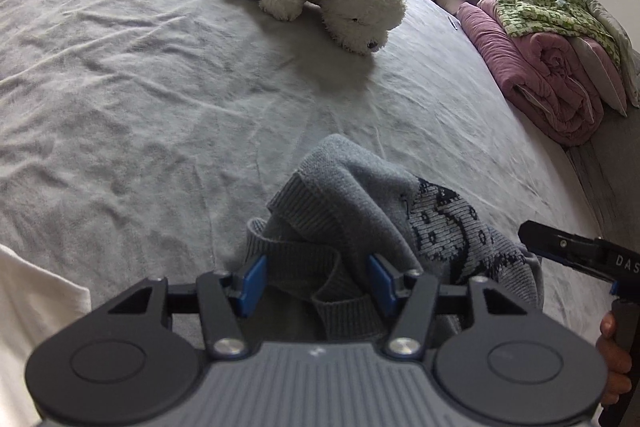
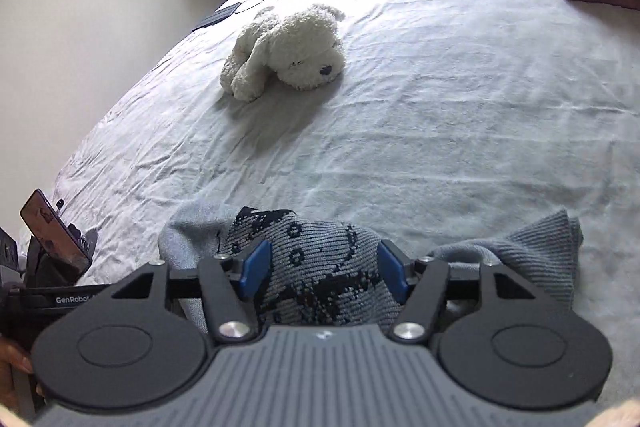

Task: Fold clothes

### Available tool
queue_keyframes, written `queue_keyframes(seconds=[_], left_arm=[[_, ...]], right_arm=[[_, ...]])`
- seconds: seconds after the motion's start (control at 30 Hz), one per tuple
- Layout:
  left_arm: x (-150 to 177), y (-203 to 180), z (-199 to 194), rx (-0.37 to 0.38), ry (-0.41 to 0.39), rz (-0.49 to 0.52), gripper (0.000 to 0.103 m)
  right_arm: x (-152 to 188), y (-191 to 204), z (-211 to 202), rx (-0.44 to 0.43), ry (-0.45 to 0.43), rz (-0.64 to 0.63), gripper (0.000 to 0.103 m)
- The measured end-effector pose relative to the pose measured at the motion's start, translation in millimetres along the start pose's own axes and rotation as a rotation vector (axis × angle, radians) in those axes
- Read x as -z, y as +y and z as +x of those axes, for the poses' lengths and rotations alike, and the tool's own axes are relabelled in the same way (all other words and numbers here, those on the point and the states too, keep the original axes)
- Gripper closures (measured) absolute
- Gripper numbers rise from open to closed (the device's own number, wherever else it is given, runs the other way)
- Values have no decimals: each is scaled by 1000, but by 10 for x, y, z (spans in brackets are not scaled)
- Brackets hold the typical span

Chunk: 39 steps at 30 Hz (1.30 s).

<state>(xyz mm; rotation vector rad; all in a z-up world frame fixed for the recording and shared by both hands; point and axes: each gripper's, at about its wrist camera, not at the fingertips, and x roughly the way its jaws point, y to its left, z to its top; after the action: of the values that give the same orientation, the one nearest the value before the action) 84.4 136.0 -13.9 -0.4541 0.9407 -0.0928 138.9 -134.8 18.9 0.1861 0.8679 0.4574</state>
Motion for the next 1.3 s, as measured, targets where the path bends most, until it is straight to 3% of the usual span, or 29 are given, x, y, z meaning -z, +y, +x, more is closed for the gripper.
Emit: queue_keyframes(seconds=[0.27, 0.43, 0.47, 0.5, 0.6, 0.97, 1.17, 1.3], left_arm=[[-27, 50, 26, 5, 22, -4, 46], [-23, 35, 36, 9, 36, 7, 46], [-22, 39, 38, 14, 44, 5, 46], [-22, 44, 40, 18, 51, 0, 46], [-6, 51, 37, 30, 62, -9, 45], [10, 80, -57, 62, 61, -27, 42], [-7, 209, -192, 191, 59, -115, 37], [-2, 277, -266, 202, 35, -136, 36]], right_arm=[[-159, 132, 486, -8, 104, -89, 38], [-135, 240, 588, 34, 146, -141, 39], [-123, 257, 598, 37, 153, -146, 52], [-111, 274, 608, 41, 161, -152, 72], [-80, 345, 608, 68, 166, -174, 91], [19, 800, 25, 81, 80, -232, 95], [254, 1187, -348, 44, 68, -298, 95], [492, 1396, -453, 22, 98, -355, 95]])
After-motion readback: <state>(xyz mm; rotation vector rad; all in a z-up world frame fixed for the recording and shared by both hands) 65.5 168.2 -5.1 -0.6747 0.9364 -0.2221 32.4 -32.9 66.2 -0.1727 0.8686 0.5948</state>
